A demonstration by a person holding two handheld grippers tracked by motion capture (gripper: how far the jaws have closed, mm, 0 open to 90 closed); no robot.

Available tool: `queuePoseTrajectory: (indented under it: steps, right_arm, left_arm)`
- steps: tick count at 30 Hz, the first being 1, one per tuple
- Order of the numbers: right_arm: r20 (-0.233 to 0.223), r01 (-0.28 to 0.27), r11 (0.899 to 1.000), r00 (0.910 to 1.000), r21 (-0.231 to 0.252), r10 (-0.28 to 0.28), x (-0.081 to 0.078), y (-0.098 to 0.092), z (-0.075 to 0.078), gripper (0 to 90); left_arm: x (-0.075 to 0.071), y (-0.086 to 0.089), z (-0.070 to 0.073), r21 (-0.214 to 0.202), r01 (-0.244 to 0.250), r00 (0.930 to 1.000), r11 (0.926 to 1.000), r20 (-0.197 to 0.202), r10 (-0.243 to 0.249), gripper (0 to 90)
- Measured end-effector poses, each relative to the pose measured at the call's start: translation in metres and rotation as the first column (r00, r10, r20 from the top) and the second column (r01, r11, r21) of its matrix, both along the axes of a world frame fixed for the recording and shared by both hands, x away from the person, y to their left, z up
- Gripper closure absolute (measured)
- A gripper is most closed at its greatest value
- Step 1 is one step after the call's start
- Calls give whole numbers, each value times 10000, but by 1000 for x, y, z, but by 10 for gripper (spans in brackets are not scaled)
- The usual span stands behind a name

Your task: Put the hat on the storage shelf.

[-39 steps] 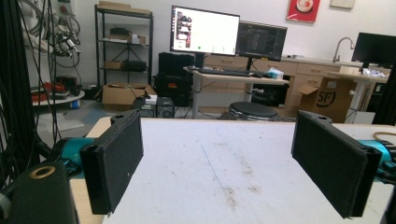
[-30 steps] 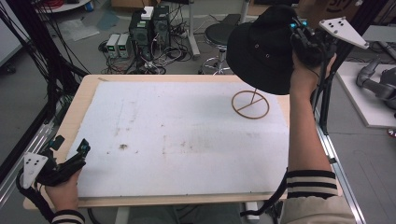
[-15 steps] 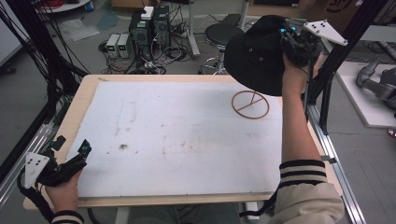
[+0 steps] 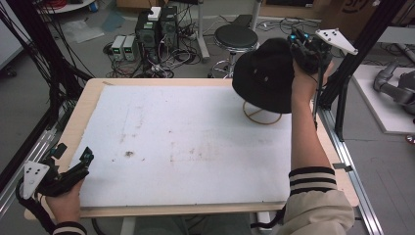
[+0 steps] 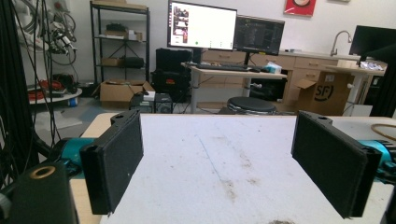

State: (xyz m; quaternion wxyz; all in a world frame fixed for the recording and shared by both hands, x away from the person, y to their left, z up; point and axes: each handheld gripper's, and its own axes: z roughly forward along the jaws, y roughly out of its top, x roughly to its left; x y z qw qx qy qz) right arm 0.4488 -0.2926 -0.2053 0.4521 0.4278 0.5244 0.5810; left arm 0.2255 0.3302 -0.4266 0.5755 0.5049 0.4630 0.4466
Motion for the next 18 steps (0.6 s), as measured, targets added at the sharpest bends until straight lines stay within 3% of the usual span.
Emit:
queuePoseTrajectory:
  steps: [8, 14, 18]
  right_arm:
    - [97, 105, 9999, 9999, 14, -105, -3, 1, 4, 658]
    - [560, 498, 9988, 9972, -5, -497, -9, 2, 8, 437]
    - [758, 768, 9970, 9942, -54, -762, -16, 2, 11, 343]
  left_arm:
    - [0, -2, 1, 20, 49, 10000, 10000, 21, -49, 170]
    - [1, -2, 1, 27, 72, 10000, 10000, 40, -72, 170]
    - [1, -4, 1, 51, 99, 9999, 9999, 20, -99, 170]
